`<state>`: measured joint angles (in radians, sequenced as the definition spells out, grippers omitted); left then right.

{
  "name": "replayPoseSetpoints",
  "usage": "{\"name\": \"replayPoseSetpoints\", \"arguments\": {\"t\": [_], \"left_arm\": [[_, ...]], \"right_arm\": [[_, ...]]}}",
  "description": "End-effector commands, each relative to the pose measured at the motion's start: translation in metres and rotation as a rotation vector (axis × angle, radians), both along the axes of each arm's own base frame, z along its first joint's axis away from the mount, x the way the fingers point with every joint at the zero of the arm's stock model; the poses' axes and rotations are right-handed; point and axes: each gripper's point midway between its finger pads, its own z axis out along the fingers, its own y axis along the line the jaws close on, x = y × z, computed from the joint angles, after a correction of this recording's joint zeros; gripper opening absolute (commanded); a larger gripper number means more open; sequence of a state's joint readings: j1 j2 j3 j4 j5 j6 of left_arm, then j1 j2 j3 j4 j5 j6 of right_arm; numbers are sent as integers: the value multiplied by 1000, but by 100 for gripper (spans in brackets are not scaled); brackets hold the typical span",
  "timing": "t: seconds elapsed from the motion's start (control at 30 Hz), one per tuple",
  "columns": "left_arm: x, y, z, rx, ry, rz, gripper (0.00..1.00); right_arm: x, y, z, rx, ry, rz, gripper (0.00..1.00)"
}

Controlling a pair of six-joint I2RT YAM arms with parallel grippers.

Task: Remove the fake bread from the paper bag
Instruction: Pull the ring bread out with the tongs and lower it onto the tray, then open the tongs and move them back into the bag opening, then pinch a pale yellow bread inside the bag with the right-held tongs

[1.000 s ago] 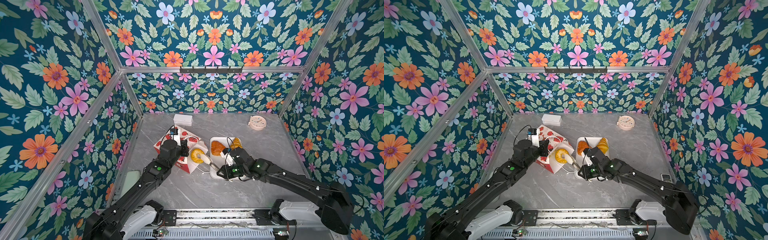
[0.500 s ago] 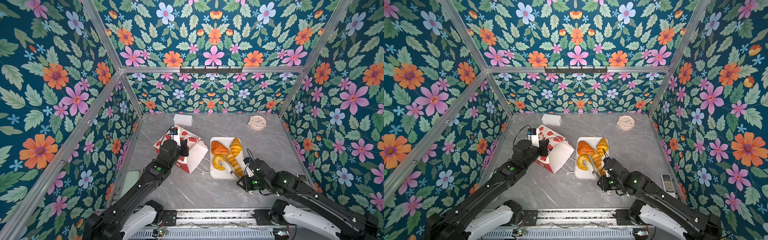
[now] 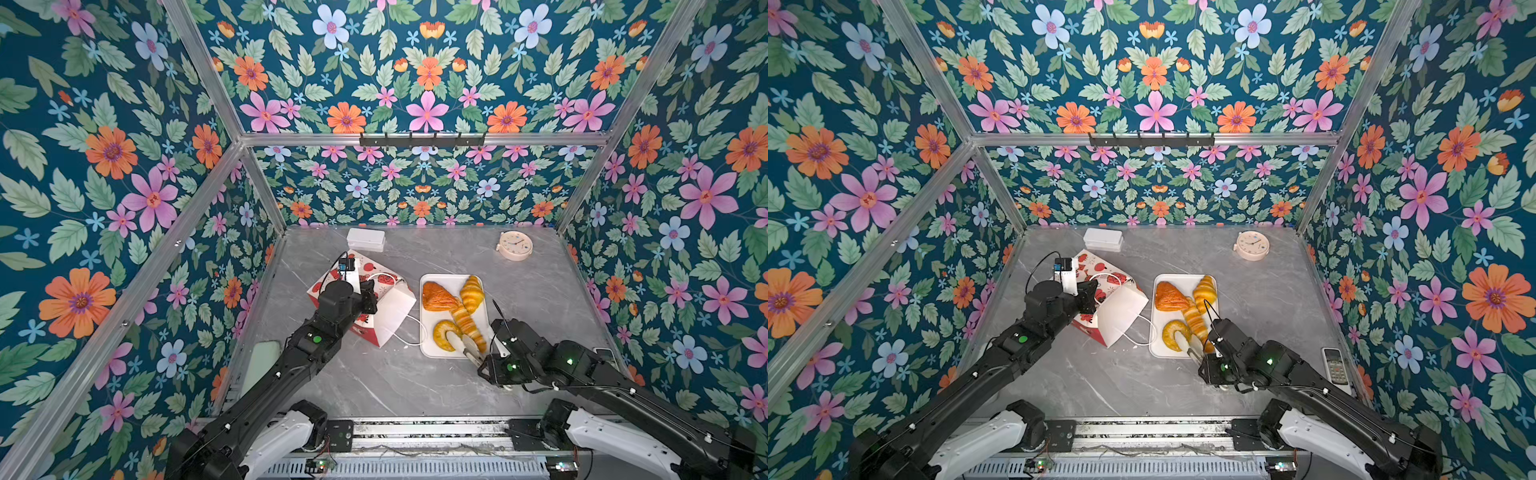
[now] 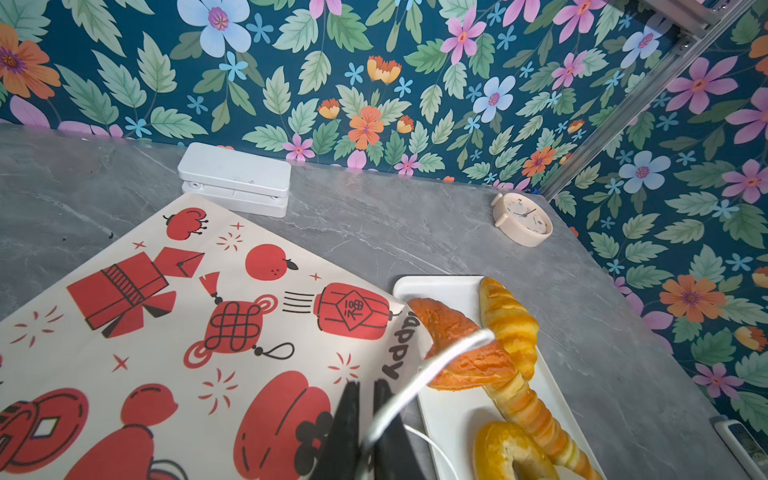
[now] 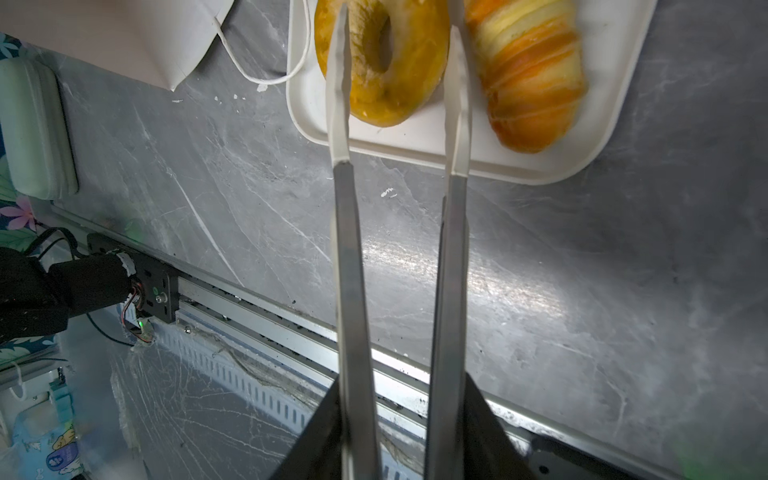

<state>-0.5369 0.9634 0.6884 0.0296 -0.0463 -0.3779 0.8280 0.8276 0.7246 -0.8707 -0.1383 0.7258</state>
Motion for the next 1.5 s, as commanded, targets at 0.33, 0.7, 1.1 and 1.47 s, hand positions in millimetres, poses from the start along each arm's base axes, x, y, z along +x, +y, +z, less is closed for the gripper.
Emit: {"name": "replayPoseSetpoints", "arguments": {"t": [0.33, 0.7, 1.1, 1.47], "left_arm": [[2, -1, 8, -14, -25, -1, 11], [4, -2, 11, -8, -27, -2, 11], [4, -5, 10, -16, -23, -15, 11], [4, -5, 11, -18, -25, -16, 11]], "right_arm": [[23, 14, 62, 104, -207, 38, 43], [50, 140, 53, 315, -197, 262, 43], [114, 200, 11, 312, -190, 253, 45], [149, 215, -14, 341, -147, 221, 45]]}}
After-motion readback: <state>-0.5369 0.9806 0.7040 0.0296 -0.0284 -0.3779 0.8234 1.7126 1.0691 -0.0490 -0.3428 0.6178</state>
